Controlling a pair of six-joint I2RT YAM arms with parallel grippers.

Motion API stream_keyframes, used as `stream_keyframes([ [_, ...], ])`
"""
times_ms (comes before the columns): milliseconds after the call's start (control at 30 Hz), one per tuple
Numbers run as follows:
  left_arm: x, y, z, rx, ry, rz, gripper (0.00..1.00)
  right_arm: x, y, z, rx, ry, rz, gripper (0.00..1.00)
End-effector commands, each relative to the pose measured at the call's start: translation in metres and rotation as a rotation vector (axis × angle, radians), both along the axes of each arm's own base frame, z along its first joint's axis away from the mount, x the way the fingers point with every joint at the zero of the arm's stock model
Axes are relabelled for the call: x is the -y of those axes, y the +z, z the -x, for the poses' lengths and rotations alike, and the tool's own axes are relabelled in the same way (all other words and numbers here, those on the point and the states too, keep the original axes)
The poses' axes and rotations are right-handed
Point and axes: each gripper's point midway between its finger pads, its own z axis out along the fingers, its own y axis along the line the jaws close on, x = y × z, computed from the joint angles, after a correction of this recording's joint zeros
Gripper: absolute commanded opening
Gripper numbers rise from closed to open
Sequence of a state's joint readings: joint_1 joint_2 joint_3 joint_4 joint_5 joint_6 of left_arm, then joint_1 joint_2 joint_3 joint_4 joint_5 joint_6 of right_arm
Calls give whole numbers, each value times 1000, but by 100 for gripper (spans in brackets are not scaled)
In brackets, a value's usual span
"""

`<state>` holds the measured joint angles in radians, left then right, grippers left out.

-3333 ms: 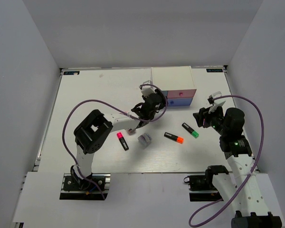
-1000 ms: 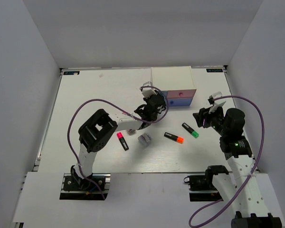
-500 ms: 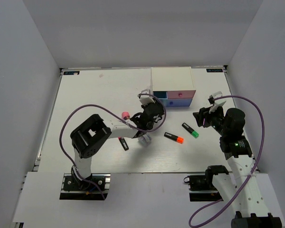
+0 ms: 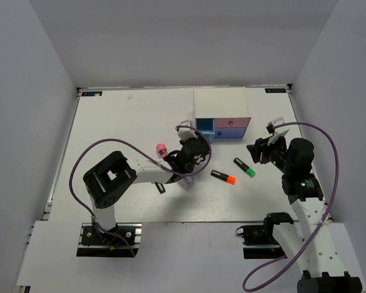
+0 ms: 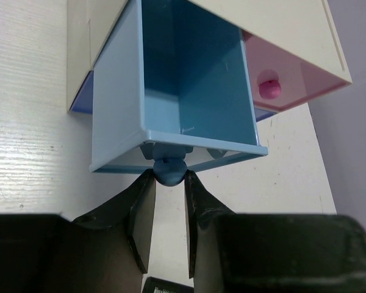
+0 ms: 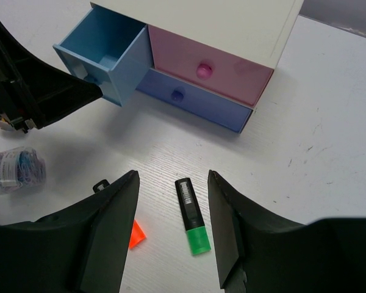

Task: Sort the stationery into containers
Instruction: Open the drawer in the storage box, then pick up the stationery from the center of the board.

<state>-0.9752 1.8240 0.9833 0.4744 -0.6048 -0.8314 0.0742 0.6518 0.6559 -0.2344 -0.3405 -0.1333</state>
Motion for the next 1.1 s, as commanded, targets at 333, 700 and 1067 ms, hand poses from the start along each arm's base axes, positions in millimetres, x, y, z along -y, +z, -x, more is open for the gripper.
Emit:
stream_keyframes([
  [333, -5, 53, 30, 24, -76, 32, 89, -22, 2, 14, 43, 176, 16, 89],
  [700, -79, 121, 103, 38, -202, 13, 97, -73, -6, 86, 84, 683, 1, 87],
  [1067, -190, 159, 143, 266, -232, -283, 100, -109, -13, 69, -55, 775, 90, 68],
])
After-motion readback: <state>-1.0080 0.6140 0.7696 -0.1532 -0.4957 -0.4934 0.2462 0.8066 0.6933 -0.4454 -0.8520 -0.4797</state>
